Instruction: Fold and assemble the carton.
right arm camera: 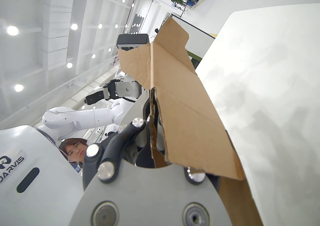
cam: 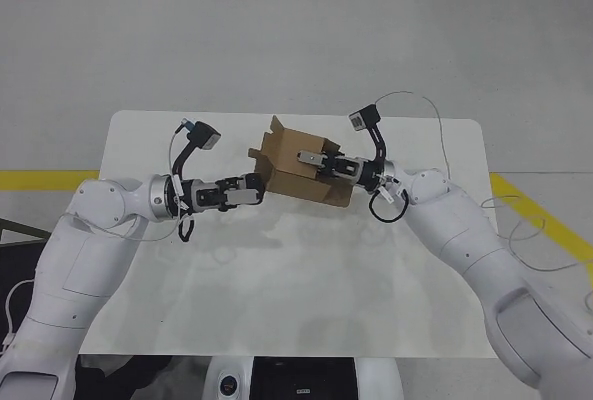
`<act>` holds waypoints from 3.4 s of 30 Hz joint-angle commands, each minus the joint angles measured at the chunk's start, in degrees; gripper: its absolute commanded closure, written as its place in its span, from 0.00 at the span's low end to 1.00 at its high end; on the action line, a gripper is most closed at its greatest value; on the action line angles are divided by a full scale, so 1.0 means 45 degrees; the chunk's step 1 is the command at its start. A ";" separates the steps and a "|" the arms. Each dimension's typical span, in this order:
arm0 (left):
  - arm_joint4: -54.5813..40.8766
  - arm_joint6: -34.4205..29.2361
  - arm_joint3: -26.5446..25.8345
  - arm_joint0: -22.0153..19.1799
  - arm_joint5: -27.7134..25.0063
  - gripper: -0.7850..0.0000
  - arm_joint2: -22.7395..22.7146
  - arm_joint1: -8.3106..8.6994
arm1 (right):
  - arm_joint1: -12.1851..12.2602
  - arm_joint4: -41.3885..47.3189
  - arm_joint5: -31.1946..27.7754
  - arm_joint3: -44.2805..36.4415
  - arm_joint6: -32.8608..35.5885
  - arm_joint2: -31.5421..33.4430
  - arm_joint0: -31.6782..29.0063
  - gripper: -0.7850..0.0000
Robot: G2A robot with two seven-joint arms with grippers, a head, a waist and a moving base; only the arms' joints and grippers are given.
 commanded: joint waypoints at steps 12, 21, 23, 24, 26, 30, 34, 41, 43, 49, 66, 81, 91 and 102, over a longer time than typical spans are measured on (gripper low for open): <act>0.0348 0.0214 -0.0121 -0.0003 -0.0116 0.00 0.0251 -0.0051 | -0.0699 -0.0293 0.0054 0.0400 -0.0163 0.0123 0.0111 1.00; 0.0882 0.0520 -0.0230 0.0087 -0.0426 0.00 0.0185 -0.0037 | -0.0981 -0.0380 0.0141 0.0451 0.0142 0.0378 0.0017 1.00; 0.1022 0.0598 -0.0256 0.0119 -0.0503 0.00 0.0162 -0.0031 | -0.1011 -0.0423 0.0192 0.0384 0.0192 0.0456 -0.0017 1.00; 0.1084 0.0639 -0.0266 0.0140 -0.0524 0.00 0.0151 -0.0028 | -0.1020 -0.0471 0.0230 0.0350 0.0231 0.0489 -0.0032 1.00; 0.1155 0.0724 -0.0277 0.0189 -0.0558 0.00 0.0124 -0.0022 | -0.1030 -0.0565 0.0300 0.0271 0.0300 0.0559 -0.0078 1.00; 0.1289 0.0844 -0.0296 0.0236 -0.0651 0.00 0.0038 -0.0005 | -0.1033 -0.0621 0.0443 0.0067 0.0444 0.0733 -0.0218 1.00; 0.1341 0.0906 -0.0314 0.0264 -0.0704 0.00 0.0006 0.0003 | -0.1022 -0.0695 0.0619 -0.0157 0.0620 0.0888 -0.0403 1.00; 0.1296 0.0838 -0.0338 0.0285 -0.0804 0.00 -0.0005 0.0014 | -0.1010 -0.0741 0.0950 -0.0303 0.0951 0.1169 -0.0631 1.00; 0.1276 0.0807 -0.0339 0.0284 -0.0814 0.00 -0.0006 0.0017 | -0.1006 -0.0713 0.0992 -0.0261 0.0993 0.1292 -0.0619 1.00; 0.0886 0.0630 -0.0294 0.0302 -0.0915 0.00 -0.0078 0.0031 | -0.0965 -0.0779 0.1071 -0.0036 0.1072 0.1656 -0.0565 1.00; 0.1551 0.1362 0.1237 0.0280 -0.0811 0.00 -0.1422 0.0278 | -0.0036 -0.1333 0.3399 -0.1197 0.3404 0.2897 -0.0796 1.00; 0.3137 0.1654 0.2441 -0.0397 -0.0042 0.00 -0.0452 0.0166 | 0.1267 -0.1498 0.5353 -0.4406 0.5361 0.3824 -0.1431 1.00; 0.3423 0.1427 0.2492 -0.0763 -0.0012 0.00 0.0248 0.0049 | 0.1578 -0.0979 0.5203 -0.5171 0.5211 0.3769 -0.1514 1.00; 0.3225 0.1128 0.2084 -0.0878 -0.0074 0.00 0.0668 -0.0020 | 0.1547 -0.0547 0.4878 -0.5286 0.4886 0.3116 -0.1335 1.00</act>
